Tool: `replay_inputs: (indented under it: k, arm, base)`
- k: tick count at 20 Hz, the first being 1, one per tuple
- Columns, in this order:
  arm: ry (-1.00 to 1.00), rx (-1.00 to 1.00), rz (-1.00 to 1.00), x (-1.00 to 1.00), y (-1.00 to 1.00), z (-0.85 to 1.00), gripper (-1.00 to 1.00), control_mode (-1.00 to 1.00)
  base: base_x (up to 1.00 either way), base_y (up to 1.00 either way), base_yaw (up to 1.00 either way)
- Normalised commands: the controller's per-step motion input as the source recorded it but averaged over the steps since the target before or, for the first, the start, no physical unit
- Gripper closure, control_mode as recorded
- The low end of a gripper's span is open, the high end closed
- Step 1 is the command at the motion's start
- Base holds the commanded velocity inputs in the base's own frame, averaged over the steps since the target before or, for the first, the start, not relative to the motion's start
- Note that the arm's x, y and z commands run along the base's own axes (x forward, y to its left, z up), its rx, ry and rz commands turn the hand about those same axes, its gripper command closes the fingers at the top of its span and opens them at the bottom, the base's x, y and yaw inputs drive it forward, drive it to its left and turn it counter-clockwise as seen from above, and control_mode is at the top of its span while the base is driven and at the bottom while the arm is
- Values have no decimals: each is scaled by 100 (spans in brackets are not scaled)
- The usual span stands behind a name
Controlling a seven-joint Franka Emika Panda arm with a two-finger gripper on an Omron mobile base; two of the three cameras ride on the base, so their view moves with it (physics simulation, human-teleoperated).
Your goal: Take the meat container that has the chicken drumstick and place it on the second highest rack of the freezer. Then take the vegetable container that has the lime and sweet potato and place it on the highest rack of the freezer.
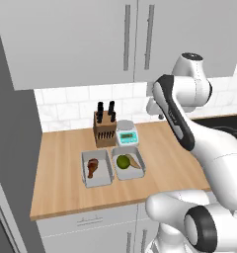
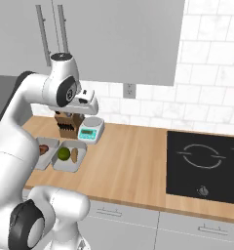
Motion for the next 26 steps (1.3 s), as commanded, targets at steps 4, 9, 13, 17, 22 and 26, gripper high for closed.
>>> replay_inputs:
  k: [4,9,13,17,22,26]
  arm:
    - [0,0,1,-7,22,0,-100,-100]
    - [-5,-7,10,-67,87,0,-100,-100]
    - [-9,-16,24,-62,100,-6,-100,-100]
    - [-8,-22,38,-43,100,-33,-100,-100]
    - [15,-14,41,-2,98,-38,-100,-100]
    - [6,-7,37,19,83,-54,-100,-100]
  base:
    - [0,0,0]
    - [0,0,0]
    - [0,0,0]
    - [0,0,0]
    - [0,0,0]
    - [0,0,0]
